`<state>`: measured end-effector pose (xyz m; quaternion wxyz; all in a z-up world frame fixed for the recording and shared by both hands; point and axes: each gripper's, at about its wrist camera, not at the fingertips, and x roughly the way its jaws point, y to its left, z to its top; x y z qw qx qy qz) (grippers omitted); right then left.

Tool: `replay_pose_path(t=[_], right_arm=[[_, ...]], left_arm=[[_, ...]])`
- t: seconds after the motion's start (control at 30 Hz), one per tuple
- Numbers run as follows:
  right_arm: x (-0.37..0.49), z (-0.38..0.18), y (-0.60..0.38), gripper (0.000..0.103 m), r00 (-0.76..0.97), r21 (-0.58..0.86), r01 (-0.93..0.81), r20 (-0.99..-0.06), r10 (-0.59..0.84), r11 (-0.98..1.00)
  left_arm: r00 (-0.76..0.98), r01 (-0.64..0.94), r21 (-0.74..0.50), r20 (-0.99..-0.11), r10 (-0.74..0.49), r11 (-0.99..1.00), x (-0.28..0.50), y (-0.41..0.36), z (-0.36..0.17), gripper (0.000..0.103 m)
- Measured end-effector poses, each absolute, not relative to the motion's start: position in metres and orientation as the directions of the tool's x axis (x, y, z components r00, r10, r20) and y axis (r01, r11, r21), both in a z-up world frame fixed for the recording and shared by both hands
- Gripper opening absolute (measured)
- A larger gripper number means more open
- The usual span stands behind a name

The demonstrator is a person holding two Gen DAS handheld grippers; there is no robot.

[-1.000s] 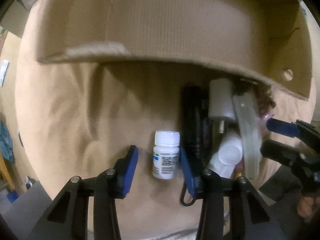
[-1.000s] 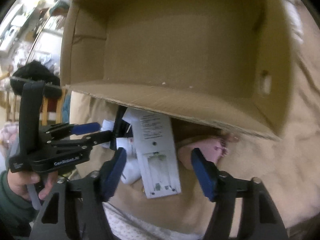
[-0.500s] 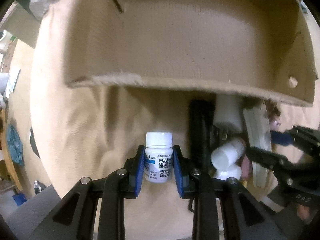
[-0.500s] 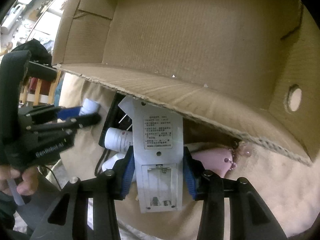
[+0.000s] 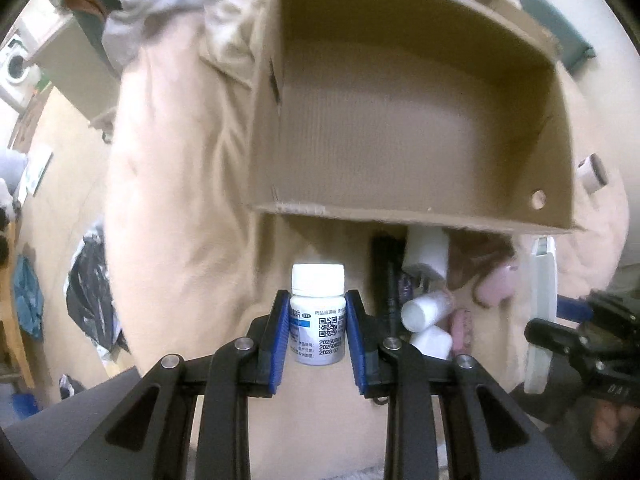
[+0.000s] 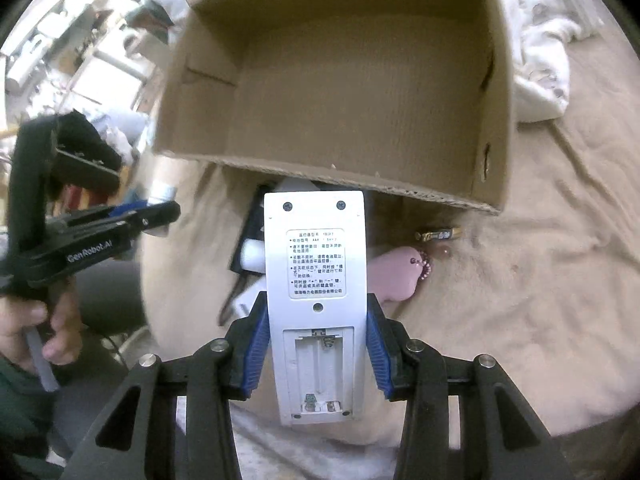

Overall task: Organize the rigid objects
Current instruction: 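Carry the pill bottle and remote into the box and release both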

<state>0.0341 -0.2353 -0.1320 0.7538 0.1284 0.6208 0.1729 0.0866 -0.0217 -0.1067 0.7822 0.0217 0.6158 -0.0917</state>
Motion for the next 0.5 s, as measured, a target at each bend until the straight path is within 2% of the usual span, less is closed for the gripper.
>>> replay_pose_path(t=[0.23,0.5], right_arm=[[0.033,-0.094,-0.243,0.047,0.253,0.443,-0.114,-0.852,0.458,0.889],[0.07,-0.066,-0.253,0.047,0.334,0.396,-0.119,-0.848,0.413,0.91]], left_arm=[[0.341,0.172,-0.109,-0.926,-0.163,0.979,0.085,-0.015,-0.073,0.024],[0.376,0.218,-0.089,-0.911,-0.168,0.972,0.109,-0.035,-0.059,0.024]])
